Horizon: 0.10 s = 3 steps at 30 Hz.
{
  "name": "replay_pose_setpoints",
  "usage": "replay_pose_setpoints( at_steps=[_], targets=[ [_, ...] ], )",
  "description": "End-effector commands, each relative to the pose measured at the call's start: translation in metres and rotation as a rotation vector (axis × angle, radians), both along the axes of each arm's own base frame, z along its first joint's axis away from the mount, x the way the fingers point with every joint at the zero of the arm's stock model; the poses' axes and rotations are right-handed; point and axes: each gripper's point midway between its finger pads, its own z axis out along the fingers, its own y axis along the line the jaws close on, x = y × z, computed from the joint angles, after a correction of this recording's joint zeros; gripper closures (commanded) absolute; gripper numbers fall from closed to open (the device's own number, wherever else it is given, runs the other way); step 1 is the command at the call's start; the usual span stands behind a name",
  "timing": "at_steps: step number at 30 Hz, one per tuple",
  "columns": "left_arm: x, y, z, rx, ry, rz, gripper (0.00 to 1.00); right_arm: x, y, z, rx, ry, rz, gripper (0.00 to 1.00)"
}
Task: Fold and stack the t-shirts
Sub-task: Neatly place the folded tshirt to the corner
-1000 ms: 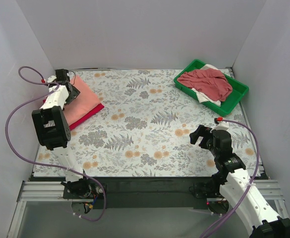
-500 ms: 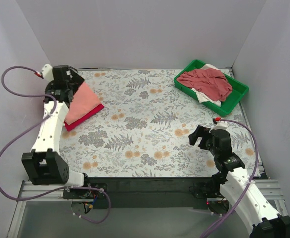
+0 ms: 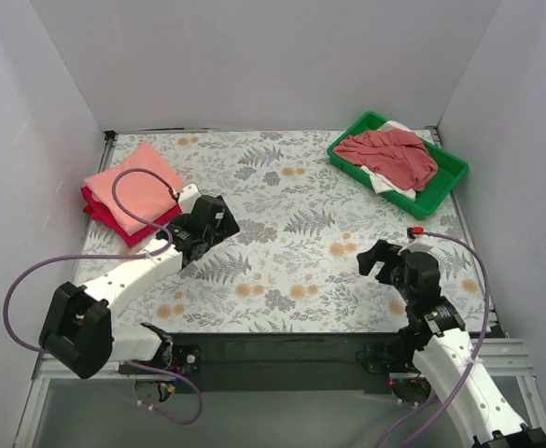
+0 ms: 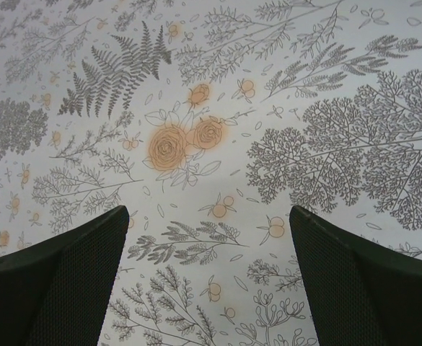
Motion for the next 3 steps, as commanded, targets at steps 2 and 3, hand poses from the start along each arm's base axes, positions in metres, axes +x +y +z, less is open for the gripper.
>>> replay_pose_setpoints(
  at_steps=[2, 3],
  targets=[
    [0.0095, 0.0043, 0.0304, -0.038, -0.147, 0.037, 0.04, -0.0055, 0.0004, -0.0119, 0.043, 0.025, -0.022, 0.02],
    [0.0082, 0.0042, 0.0302, -0.04, -0.147, 0.033, 0.04, -0.0053, 0.0004, -0.011, 0.05, 0.025, -0.027, 0.02]
  ],
)
